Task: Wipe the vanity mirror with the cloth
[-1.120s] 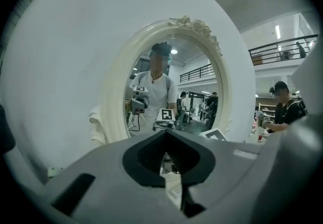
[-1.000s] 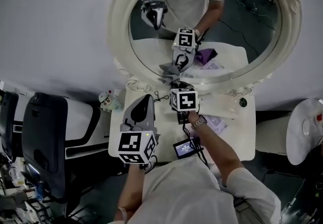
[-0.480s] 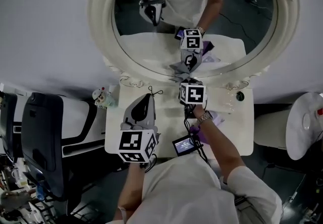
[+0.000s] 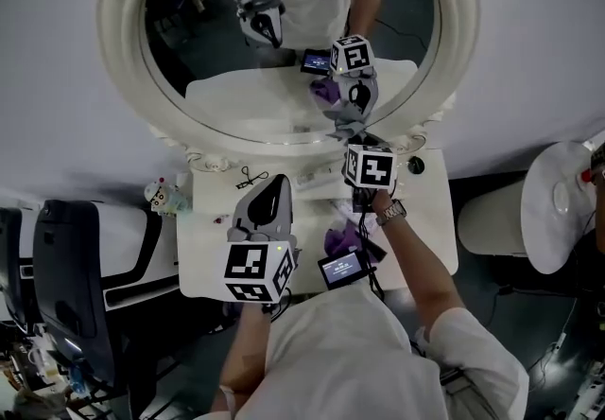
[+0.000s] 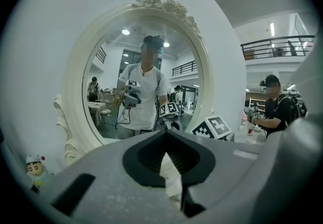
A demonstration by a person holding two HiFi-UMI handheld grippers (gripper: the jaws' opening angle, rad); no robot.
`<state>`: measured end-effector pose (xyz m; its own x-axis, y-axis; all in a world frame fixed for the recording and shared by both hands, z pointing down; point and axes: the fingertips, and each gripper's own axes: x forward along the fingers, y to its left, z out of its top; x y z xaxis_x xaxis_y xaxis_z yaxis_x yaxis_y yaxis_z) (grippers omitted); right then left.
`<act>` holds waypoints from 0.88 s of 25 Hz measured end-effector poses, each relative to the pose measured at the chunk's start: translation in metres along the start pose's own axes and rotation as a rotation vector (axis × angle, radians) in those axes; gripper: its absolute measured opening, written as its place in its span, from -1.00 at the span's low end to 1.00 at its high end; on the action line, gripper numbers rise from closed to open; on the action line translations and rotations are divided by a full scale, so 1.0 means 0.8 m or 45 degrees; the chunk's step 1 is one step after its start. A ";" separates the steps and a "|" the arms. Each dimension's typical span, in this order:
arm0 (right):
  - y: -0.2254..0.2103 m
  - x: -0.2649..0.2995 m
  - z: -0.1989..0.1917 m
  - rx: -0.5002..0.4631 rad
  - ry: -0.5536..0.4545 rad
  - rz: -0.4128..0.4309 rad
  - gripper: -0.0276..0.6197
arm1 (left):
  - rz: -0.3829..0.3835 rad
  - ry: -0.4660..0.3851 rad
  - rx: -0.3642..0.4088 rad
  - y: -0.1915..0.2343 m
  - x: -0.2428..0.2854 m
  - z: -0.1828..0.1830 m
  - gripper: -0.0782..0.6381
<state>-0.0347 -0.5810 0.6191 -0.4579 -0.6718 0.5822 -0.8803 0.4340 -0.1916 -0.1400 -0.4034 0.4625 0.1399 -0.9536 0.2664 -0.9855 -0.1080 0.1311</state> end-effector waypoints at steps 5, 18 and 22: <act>-0.020 -0.027 0.021 -0.019 -0.074 0.001 -0.71 | 0.011 -0.008 -0.003 -0.024 -0.008 -0.004 -0.78; 0.012 -0.167 0.041 0.043 -0.524 0.235 -0.71 | -0.067 -0.035 0.004 -0.057 -0.039 -0.040 -0.78; 0.048 -0.254 0.013 0.030 -0.621 0.234 -0.71 | -0.228 -0.118 0.011 -0.071 -0.072 -0.040 -0.78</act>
<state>0.0231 -0.4339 0.4851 -0.6048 -0.7898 0.1022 -0.7798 0.5613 -0.2772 -0.0890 -0.3333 0.4703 0.3042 -0.9406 0.1506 -0.9464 -0.2804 0.1604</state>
